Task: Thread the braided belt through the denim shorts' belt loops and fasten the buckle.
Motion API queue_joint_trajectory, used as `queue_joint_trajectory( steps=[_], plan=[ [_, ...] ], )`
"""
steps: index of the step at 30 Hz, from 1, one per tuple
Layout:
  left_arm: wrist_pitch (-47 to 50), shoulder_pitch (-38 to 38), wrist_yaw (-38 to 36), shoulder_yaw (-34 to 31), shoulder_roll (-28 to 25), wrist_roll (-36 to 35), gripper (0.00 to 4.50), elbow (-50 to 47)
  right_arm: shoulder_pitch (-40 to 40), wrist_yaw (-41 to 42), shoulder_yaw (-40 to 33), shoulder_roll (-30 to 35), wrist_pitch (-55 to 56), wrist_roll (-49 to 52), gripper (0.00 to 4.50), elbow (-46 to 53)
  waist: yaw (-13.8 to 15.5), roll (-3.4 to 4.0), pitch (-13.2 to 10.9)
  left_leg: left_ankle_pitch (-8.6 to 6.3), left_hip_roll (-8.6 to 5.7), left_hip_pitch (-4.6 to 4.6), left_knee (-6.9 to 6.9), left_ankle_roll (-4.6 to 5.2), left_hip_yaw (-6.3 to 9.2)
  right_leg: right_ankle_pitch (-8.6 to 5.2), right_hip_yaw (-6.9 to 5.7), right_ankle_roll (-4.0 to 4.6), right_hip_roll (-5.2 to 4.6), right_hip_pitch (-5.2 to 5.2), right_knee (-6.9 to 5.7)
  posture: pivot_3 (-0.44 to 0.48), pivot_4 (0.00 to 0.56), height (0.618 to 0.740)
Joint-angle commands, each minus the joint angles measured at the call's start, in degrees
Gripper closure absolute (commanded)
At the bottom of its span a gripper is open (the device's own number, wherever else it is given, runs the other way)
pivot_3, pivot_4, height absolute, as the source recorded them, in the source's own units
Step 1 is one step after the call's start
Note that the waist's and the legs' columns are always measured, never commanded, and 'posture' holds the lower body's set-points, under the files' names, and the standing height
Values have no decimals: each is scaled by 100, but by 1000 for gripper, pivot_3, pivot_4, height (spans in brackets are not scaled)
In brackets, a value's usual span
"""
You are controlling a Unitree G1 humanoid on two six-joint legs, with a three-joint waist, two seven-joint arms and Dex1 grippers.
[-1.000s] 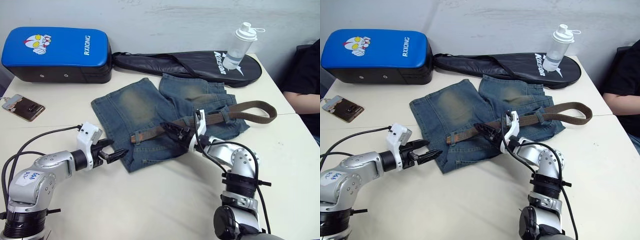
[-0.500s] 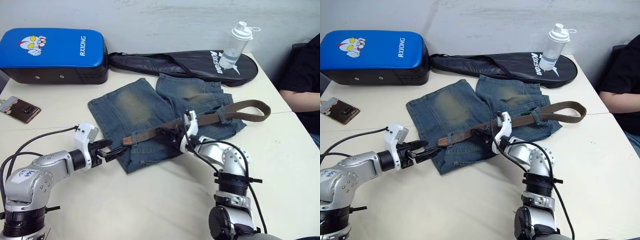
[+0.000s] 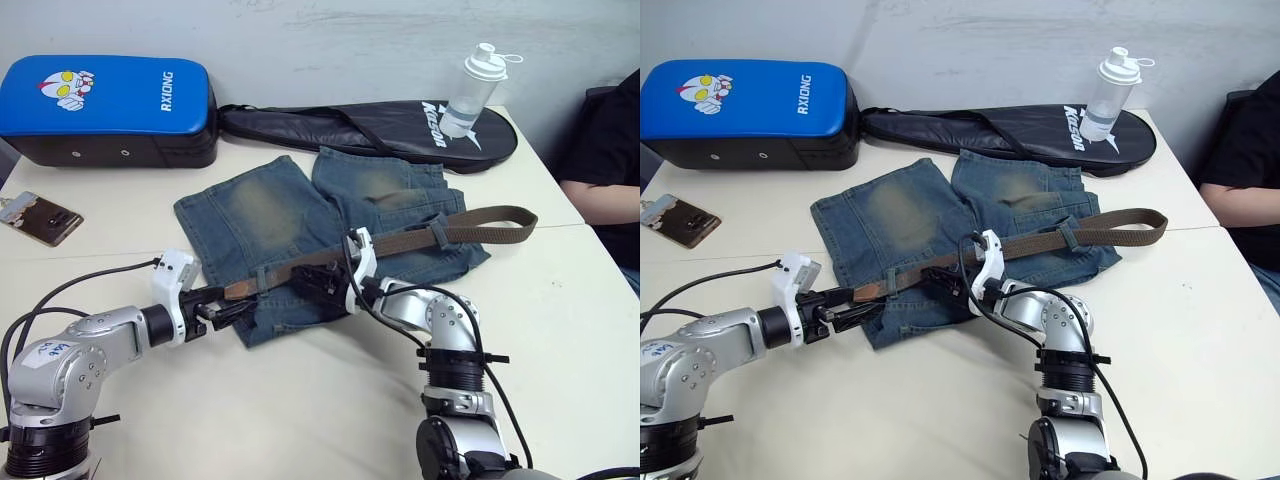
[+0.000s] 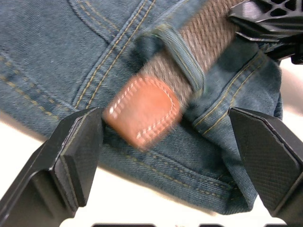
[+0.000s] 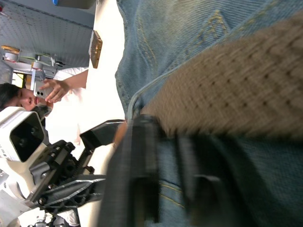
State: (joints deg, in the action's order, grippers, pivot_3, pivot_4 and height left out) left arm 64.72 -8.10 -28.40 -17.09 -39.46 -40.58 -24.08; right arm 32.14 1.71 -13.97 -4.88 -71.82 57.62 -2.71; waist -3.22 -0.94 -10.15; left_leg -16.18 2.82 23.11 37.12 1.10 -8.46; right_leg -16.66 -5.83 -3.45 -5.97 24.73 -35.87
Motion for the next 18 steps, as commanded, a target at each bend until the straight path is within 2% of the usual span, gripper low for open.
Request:
queue_joint_trajectory(
  steps=[1, 4, 7, 10, 15, 18],
  plan=[
    [-1800, 492, -767, 331, -586, 930, 0, -524, -22, 81, -156, 369, -329, 268, 1560, 440, 0, 0, 0, -1, 0, 0, -1, -2, 0, 0, 0, 0, -1, 1, 0, 0, 150, 740],
    [-2916, 768, -996, 590, -656, 1492, 0, -633, -30, 175, -204, 707, -681, 479, 1560, 689, 23, 5, -3, -6, -2, 1, -5, -8, -1, -2, 0, 4, -8, 3, 5, 0, 150, 740],
    [-4003, 990, -952, 986, -800, 2440, 0, -475, -8, 212, -203, 917, -904, 607, 1560, 865, 35, 6, -3, -10, -10, 5, -4, -5, -1, -2, 0, 4, -25, 7, 26, 0, 150, 740],
    [-4435, 961, -663, 1135, -713, 2992, 0, -272, 23, 200, -222, 986, -990, 676, 1560, 964, 23, 8, -4, -11, -9, 5, -7, -2, -1, -2, 0, 5, -26, 11, 25, 0, 150, 740],
    [-5342, 743, -1, 1782, -726, 4525, 0, 240, 166, 176, -244, 1051, -941, 657, 1560, 1005, 23, 10, -6, -9, -9, 9, -11, 4, -3, -4, -3, 7, -25, 19, 21, 0, 150, 740],
    [-5510, 703, 359, 1866, -455, 4889, 0, 347, 205, 245, -136, 1229, -938, 542, 1560, 1079, 35, 10, -6, -6, -13, 13, -6, 16, -7, -2, -4, 3, -28, 17, 1, 0, 150, 740]
  ],
)
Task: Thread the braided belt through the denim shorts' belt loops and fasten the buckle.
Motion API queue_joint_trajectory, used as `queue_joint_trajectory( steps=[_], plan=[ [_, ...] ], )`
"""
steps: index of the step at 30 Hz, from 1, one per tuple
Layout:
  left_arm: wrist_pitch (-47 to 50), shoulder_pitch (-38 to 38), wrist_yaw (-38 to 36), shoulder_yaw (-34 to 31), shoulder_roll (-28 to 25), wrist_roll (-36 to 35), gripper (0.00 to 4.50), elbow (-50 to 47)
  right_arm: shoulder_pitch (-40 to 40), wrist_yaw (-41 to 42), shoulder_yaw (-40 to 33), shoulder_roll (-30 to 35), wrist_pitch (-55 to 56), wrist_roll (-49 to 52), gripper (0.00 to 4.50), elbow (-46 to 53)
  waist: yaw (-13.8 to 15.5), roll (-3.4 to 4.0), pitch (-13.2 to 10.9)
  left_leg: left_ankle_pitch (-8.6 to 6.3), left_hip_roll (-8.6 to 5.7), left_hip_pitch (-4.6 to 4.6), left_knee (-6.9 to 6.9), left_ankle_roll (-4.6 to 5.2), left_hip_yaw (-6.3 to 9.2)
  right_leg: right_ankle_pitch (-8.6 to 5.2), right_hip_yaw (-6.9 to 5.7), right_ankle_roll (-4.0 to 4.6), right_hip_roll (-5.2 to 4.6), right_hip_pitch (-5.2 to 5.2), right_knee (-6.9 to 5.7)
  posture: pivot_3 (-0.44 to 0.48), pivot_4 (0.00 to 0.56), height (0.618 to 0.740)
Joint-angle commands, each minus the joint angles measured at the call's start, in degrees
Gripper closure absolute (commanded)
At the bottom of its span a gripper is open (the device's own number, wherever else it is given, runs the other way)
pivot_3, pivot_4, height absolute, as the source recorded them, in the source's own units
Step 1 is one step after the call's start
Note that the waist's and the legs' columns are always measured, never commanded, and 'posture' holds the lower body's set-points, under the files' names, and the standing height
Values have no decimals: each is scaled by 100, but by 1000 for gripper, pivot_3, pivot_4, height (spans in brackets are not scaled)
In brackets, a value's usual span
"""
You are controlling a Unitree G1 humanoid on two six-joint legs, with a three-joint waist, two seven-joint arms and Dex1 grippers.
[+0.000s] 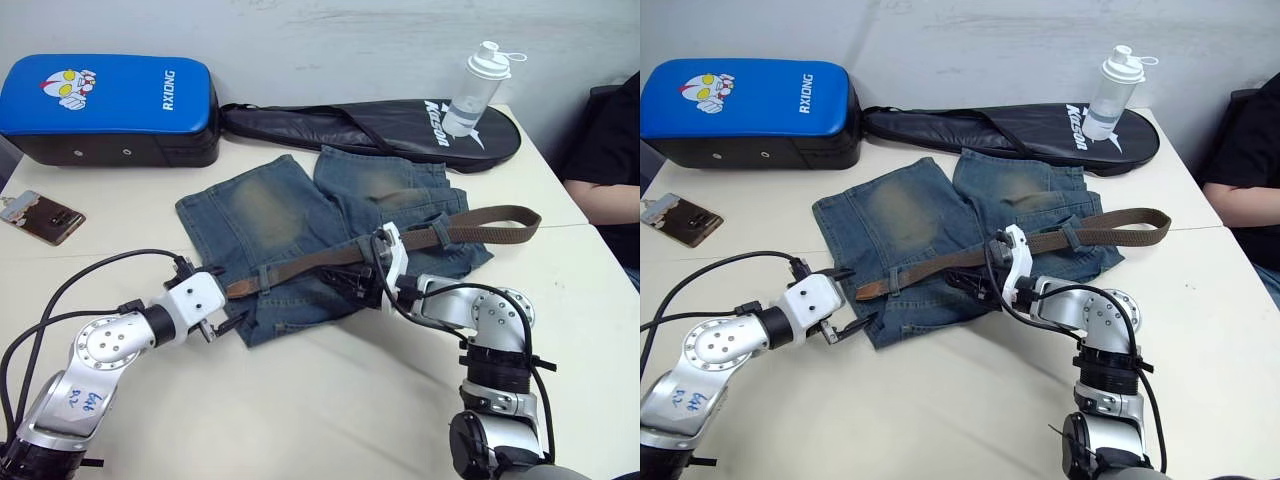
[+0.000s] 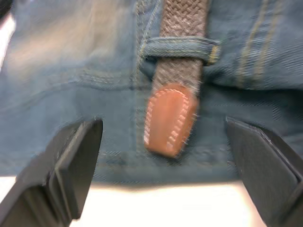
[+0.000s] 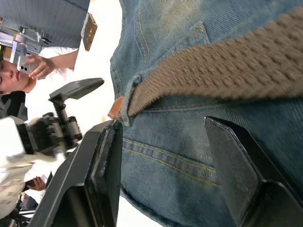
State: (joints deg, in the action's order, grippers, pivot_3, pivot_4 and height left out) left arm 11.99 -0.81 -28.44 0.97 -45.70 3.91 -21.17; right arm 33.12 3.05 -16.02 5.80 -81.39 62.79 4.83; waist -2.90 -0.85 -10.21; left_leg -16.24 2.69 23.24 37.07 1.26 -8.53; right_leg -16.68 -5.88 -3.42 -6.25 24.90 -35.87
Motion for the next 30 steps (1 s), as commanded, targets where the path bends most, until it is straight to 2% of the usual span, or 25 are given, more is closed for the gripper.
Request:
queue_joint_trajectory(
  steps=[1, 2, 5, 6, 8, 10, 12, 13, 15, 18, 22, 23, 26, 30],
  plan=[
    [-268, -41, 447, 39, 237, 525, 0, 60, 112, 139, 122, 242, 19, -25, 1560, 359, 5, 0, 0, -1, 0, 0, 1, 2, 0, 1, 0, -1, 0, -1, 1, 0, 150, 740],
    [-301, -50, 491, 25, 276, 601, 0, 66, 113, 160, 160, 295, 24, -58, 1560, 382, 8, 0, 0, -2, 0, 0, 1, 3, 0, 1, 0, -2, -1, -1, 1, 0, 150, 740],
    [-491, -132, 544, -53, 473, 610, 834, 19, 132, 303, 240, 609, 25, -147, 1491, 444, 19, 0, 0, -2, 1, 0, 1, 6, 1, 1, -2, -2, -1, 0, 0, 0, 150, 740],
    [-564, -138, 583, -77, 488, 690, 1422, 21, 158, 362, 243, 734, 26, -168, 1491, 438, 18, 0, 0, -4, 2, 0, 2, 11, 1, 1, -3, -2, 0, 1, 0, 0, 150, 740],
    [-632, -119, 630, -117, 477, 837, 2168, 32, 205, 488, 269, 954, 39, -228, 1491, 439, 21, 0, 0, -4, 1, 0, 1, 14, 0, 1, -4, -2, 0, 0, -2, 0, 150, 740],
    [-849, -17, 642, -174, 378, 995, 3057, 45, 270, 886, 517, 1472, 236, -487, 1491, 548, 27, 2, -2, -3, 1, 0, 2, 15, 0, 1, -4, -2, 0, 0, -3, 0, 150, 740],
    [-1030, 135, 669, -236, 316, 1142, 4072, 38, 303, 1574, 1009, 2131, 961, -1073, 1491, 750, 45, 3, -2, -12, -2, 0, 7, 33, -4, 1, -3, -2, -2, 0, 2, 0, 150, 740],
    [-1078, 198, 683, -263, 313, 1192, 4404, 45, 305, 1847, 1234, 2378, 1333, -1362, 1491, 812, 56, 3, -2, -13, -2, 0, 7, 35, -4, 1, -3, -2, -3, 0, 5, 0, 150, 740],
    [-1162, 309, 709, -335, 340, 1240, 4473, 80, 256, 2495, 1949, 3038, 2148, -2146, 1491, 903, 83, 3, -2, -18, -2, -1, 8, 44, -4, 1, -5, -2, -2, 0, 19, 0, 150, 740],
    [-1191, 513, 724, -511, 348, 1314, 4500, 54, 199, 2936, 2395, 3394, 2669, -2691, 2260, 740, 101, 2, -2, -18, 1, -2, 9, 43, -5, 1, -7, -2, -1, 3, 17, 0, 150, 740],
    [-1213, 910, 752, -862, 324, 1392, 4500, 38, 170, 3205, 2884, 3510, 3068, -3399, 4247, 290, 100, 2, -2, -12, 3, -6, 9, 33, -5, 1, -5, -2, 0, 5, 6, 0, 150, 740],
    [-1200, 1053, 758, -1007, 319, 1408, 4500, 25, 159, 3268, 3010, 3533, 3094, -3548, 4432, 190, 97, 1, -2, -11, 3, -7, 11, 33, -6, 1, -5, -2, 0, 5, 3, 0, 150, 740],
    [-1151, 1575, 794, -1635, 324, 1420, 4500, -16, 134, 3409, 3175, 3524, 3060, -3755, 4432, -55, 101, -8, 4, -12, 4, -18, 14, 34, -6, 1, -3, -2, -2, -3, 0, 0, 150, 740],
    [-1322, 2624, 924, -2976, 440, 1363, 4500, 311, 192, 3652, 3422, 3514, 3142, -4151, 4432, -390, 76, -27, 16, -35, 12, -55, 4, 10, 2, -5, -4, 9, -8, -40, 14, 0, 150, 740]
  ],
)
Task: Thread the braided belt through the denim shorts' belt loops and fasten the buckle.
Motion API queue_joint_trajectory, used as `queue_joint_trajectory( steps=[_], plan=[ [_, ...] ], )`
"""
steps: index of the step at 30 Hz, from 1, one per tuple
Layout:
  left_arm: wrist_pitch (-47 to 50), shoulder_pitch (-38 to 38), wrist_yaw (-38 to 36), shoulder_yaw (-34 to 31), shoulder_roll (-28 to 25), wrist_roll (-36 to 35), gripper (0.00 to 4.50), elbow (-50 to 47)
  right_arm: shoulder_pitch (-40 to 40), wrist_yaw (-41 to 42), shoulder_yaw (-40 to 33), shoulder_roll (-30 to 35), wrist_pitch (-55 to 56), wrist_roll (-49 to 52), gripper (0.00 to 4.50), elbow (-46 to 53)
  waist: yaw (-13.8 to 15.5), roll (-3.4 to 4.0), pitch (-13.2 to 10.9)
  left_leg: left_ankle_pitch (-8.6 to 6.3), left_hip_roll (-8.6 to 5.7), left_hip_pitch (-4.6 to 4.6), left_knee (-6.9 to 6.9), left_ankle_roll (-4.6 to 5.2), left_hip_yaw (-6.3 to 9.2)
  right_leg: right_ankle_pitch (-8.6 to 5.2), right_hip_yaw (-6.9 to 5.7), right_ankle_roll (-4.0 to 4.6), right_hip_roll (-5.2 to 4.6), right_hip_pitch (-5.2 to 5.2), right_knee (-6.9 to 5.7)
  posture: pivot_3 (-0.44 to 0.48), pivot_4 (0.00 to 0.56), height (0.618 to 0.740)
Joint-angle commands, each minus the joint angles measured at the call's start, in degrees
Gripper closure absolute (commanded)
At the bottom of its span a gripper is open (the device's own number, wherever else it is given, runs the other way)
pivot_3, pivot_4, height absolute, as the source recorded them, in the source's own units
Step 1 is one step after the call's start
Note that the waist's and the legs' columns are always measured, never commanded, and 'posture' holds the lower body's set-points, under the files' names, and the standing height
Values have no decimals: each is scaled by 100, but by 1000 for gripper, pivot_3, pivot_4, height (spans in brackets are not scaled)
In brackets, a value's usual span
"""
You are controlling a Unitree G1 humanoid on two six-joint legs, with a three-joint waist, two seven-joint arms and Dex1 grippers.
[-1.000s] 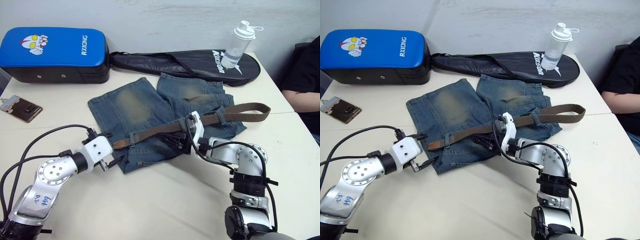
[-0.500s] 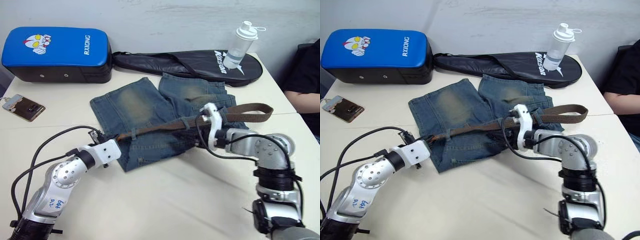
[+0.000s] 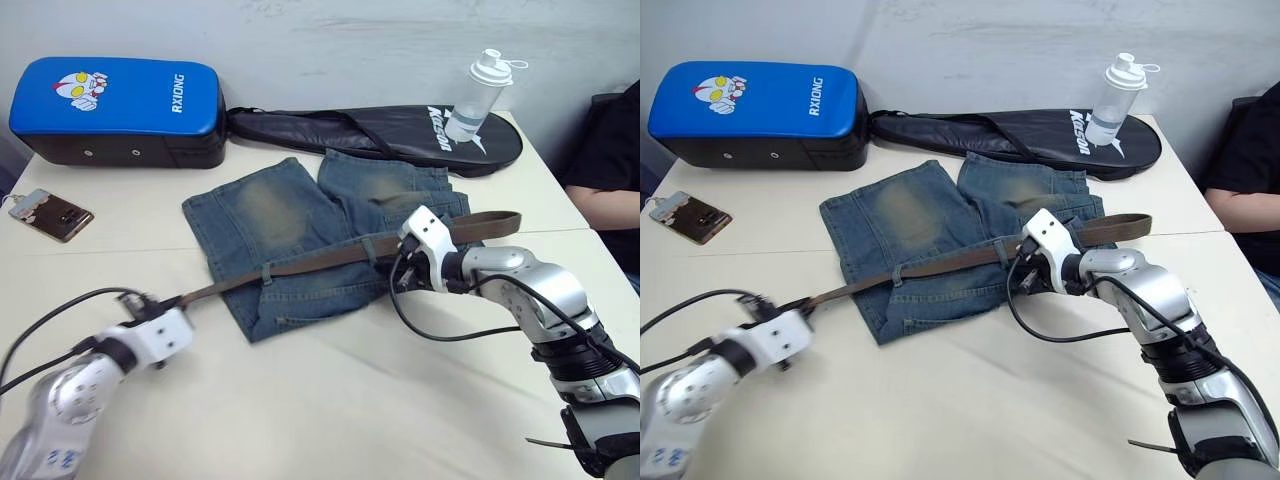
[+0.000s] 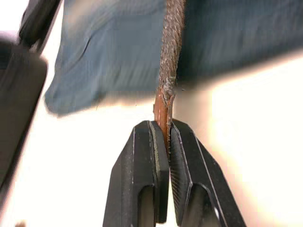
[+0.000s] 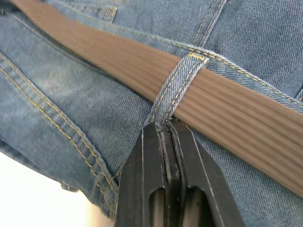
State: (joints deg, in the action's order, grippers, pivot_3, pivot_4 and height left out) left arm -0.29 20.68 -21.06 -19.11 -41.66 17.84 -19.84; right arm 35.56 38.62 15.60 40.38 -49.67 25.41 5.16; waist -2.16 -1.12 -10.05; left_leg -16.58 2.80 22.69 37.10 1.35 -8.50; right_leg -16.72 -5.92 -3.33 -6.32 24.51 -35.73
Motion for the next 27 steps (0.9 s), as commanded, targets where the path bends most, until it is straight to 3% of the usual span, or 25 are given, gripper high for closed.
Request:
queue_joint_trajectory(
  steps=[1, 8, 13, 17, 23, 26, 27],
  plan=[
    [-171, 694, 236, -1252, 69, -52, 4500, 339, -22, 145, 293, 31, -5, -492, 4432, -501, 3, 0, 0, -4, -1, 1, -1, -6, 1, -1, -1, 2, -1, 1, 0, 0, 150, 740],
    [-850, 1902, 623, -2829, 339, -373, 4500, 1930, 195, 532, 423, -143, 114, -812, 4432, -852, -30, -14, 8, -19, 0, 1, -1, -17, 3, -4, -4, 6, -9, 3, 8, 0, 150, 740],
    [-1016, 2155, 837, -3220, 528, -742, 4500, 2794, 255, 702, 382, -234, 96, -926, 4432, -903, -72, -35, 21, -25, 0, -2, -7, -24, 6, -8, -4, 14, -14, 8, 13, 0, 150, 740],
    [-1092, 1954, 650, -3152, 746, -1364, 4500, 2675, 306, 814, 314, -269, 100, -996, 4432, -908, -104, -37, 23, -30, 1, -1, -16, -31, 6, -11, -5, 20, -14, 9, 16, 0, 150, 740],
    [-1182, 1616, 167, -2997, 1008, -2405, 1992, 1907, 389, 854, 58, -293, 83, -987, 4500, -959, -95, -39, 24, -31, 0, -1, -15, -33, 6, -12, -6, 21, -19, 9, 16, 0, 150, 740],
    [-1211, 1382, -108, -3004, 1090, -3040, 484, 1459, 472, 1059, -121, -184, -123, -810, 3326, -915, -97, -37, 22, -31, 0, 2, -12, -33, 5, -11, -7, 20, -19, 8, 15, 0, 150, 740],
    [-1194, 1300, -294, -2905, 1093, -3338, 187, 1142, 510, 1175, -215, -105, -231, -717, 3041, -867, -99, -32, 20, -31, 0, 2, -13, -33, 5, -11, -7, 20, -19, 8, 15, 0, 150, 740]
  ],
)
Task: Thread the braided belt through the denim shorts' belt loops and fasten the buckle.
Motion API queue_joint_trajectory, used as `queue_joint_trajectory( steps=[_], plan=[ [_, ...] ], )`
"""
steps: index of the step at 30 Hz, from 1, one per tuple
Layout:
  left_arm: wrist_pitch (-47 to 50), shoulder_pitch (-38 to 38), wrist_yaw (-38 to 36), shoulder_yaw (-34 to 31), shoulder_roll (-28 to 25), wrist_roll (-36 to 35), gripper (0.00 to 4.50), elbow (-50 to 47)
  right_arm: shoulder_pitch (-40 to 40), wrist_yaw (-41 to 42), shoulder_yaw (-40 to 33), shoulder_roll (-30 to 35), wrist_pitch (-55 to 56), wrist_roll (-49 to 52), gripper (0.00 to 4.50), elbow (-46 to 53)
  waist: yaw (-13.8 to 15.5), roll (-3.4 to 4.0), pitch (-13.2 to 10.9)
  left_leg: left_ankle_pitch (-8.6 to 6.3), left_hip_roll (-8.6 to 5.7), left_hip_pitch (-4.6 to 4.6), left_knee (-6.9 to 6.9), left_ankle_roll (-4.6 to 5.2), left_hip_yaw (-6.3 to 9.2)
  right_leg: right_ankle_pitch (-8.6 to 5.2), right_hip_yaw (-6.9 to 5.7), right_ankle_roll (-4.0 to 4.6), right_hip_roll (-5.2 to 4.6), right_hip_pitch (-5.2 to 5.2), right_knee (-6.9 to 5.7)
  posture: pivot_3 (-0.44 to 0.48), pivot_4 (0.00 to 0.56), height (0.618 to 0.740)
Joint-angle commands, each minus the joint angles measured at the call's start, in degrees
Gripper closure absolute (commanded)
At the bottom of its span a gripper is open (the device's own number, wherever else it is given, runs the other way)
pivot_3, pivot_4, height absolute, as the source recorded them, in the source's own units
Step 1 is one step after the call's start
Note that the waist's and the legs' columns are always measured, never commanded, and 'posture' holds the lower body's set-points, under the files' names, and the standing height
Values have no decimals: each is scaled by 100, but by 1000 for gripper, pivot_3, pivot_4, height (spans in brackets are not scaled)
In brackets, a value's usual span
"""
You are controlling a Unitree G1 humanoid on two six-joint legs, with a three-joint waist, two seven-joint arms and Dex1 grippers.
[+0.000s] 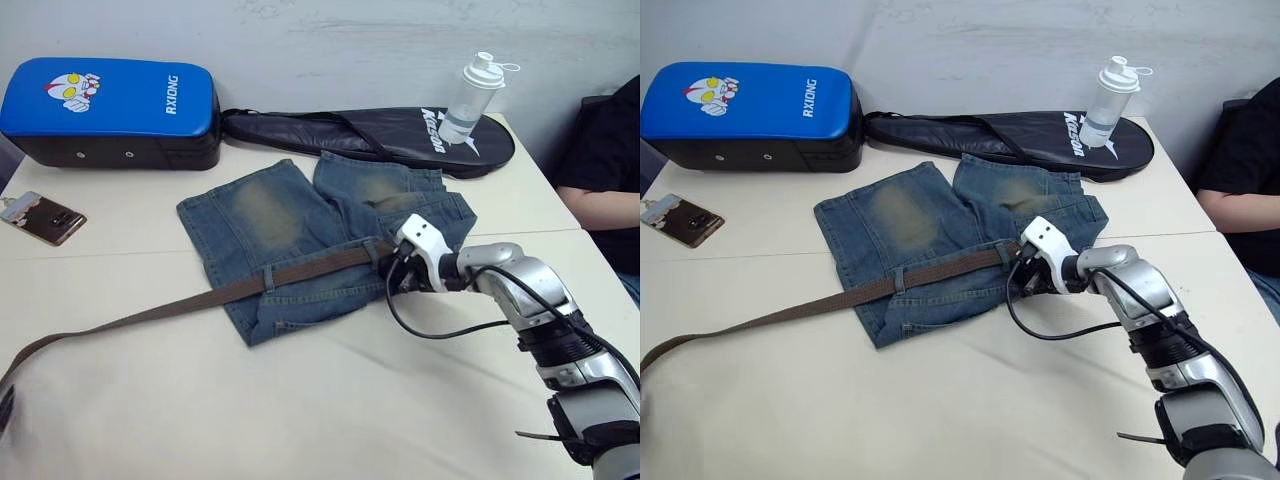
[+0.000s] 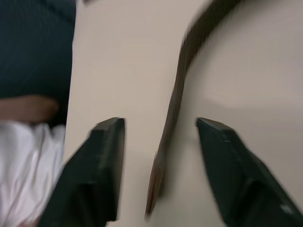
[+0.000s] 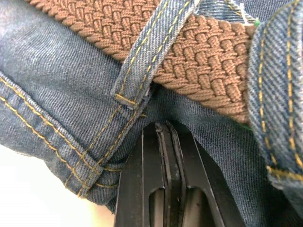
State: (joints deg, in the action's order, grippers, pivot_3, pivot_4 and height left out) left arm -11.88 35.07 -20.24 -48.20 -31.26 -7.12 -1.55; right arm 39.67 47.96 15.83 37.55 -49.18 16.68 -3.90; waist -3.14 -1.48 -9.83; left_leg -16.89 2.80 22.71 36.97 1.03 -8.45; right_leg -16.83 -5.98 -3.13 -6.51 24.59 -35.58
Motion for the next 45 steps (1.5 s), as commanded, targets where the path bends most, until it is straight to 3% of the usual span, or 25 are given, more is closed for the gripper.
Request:
queue_joint_trajectory(
  steps=[1, 2, 3, 5, 7, 12, 15, 17, 21, 22, 25, 28, 29, 35, 37, 40, 45],
  plan=[
    [37, -196, -551, 134, 38, -1096, 0, -1003, 132, 353, -314, 267, -362, 219, 2657, 79, 5, 15, -9, 0, 0, 2, 0, 0, 0, 0, -1, 0, 0, 1, 0, 0, 150, 740],
    [183, -258, -674, 275, 3, -1303, 0, -1356, 156, 481, -364, 377, -404, 262, 1980, 127, 9, 21, -13, 0, -1, 8, 2, 0, 0, 0, -2, 0, 0, 4, 1, 0, 150, 740],
    [353, -328, -755, 412, -47, -1466, 0, -1656, 175, 587, -405, 484, -446, 303, 1696, 174, 22, 28, -17, 0, -1, 9, 3, 1, 0, 0, -2, -1, 0, 4, 1, 0, 150, 740],
    [1039, -583, -878, 869, -274, -1929, 0, -2373, 205, 792, -503, 737, -559, 394, 656, 332, 38, 41, -25, 0, -3, 15, 9, 1, 0, 1, -6, -3, 0, 5, 1, 0, 150, 740],
    [1655, -869, -949, 1319, -514, -2238, 0, -2864, 234, 897, -559, 895, -644, 456, 61, 449, 69, 60, -37, 2, -4, 21, 16, 5, 2, 2, -9, -5, 0, 7, -4, 0, 150, 740],
    [3090, -2527, -976, 3177, -980, -2403, 0, -3352, 111, 617, -702, 898, -843, 463, 61, 811, 94, 75, -45, 32, -10, 20, 19, 37, -2, 6, -12, -10, 3, 6, -21, 0, 150, 740],
    [3778, -3801, -936, 4249, -688, -2378, 0, -3075, -136, 410, -1052, 862, -1375, 747, 61, 1291, 76, 74, -45, 42, -8, 22, 23, 39, -6, 7, -9, -13, 12, 9, -27, 0, 150, 740],
    [4007, -4198, -922, 4544, -534, -2382, 0, -2890, -234, 442, -1261, 908, -1698, 994, 61, 1533, 148, 78, -47, 47, -8, 17, 21, 32, -9, 7, -11, -14, 18, 3, -25, 0, 150, 740],
    [4272, -4727, -824, 4957, -252, -2113, 1075, -2406, -519, 346, -1708, 1026, -2063, 1227, 1161, 1906, 183, 77, -47, 68, -7, 34, 31, 18, -5, 8, -16, -16, 24, 12, -29, 0, 150, 740],
    [4370, -4799, -835, 5061, -218, -2078, 1687, -2321, -588, 301, -1792, 1029, -2132, 1284, 1819, 2004, 190, 76, -47, 70, -9, 35, 35, 23, -4, 11, -16, -21, 24, 9, -29, 0, 150, 740],
    [4636, -4969, -909, 5372, -180, -1924, 2726, -2121, -703, 79, -1973, 899, -2206, 1384, 2943, 2199, 161, 74, -49, 65, -12, 35, 46, 36, -6, 18, -11, -32, 23, 4, -25, 0, 150, 740],
    [4842, -5108, -880, 5710, -125, -1622, 3972, -1855, -803, -448, -1965, 579, -1832, 1135, 4361, 2194, 162, 74, -49, 69, -11, 35, 46, 31, -4, 18, -12, -32, 26, 5, -27, 0, 150, 740],
    [4914, -5167, -828, 5801, -97, -1500, 4470, -1740, -869, -631, -1912, 457, -1652, 1015, 4500, 2194, 169, 73, -48, 69, -11, 35, 46, 30, -4, 18, -12, -32, 26, 5, -27, 0, 150, 740],
    [5127, -5394, -697, 6025, 115, -1070, 4470, -1380, -1147, -1473, -1892, -374, -874, 639, 4500, 1958, 186, 71, -47, 74, -13, 38, 49, 28, -6, 18, -12, -33, 27, 6, -30, 0, 150, 740],
    [5116, -5424, -712, 6003, 185, -1013, 4470, -1352, -1208, -1871, -1755, -369, -249, 73, 4500, 1567, 184, 71, -47, 75, -14, 37, 57, 29, -7, 19, -11, -35, 27, 4, -34, 0, 150, 740],
    [5091, -5416, -744, 5946, 223, -946, 4470, -1348, -1057, -2890, -2271, -708, 565, -398, 4500, 806, 206, 70, -46, 74, -14, 37, 65, 30, -6, 20, -12, -36, 27, 0, -35, 0, 150, 740],
    [5045, -5257, -742, 5968, 297, -879, 4470, -1391, -1139, -3309, -2210, -632, 992, -894, 4500, -200, 233, 70, -46, 75, -13, 37, 67, 29, -9, 20, -9, -36, 28, 1, -37, 0, 150, 740]
  ],
)
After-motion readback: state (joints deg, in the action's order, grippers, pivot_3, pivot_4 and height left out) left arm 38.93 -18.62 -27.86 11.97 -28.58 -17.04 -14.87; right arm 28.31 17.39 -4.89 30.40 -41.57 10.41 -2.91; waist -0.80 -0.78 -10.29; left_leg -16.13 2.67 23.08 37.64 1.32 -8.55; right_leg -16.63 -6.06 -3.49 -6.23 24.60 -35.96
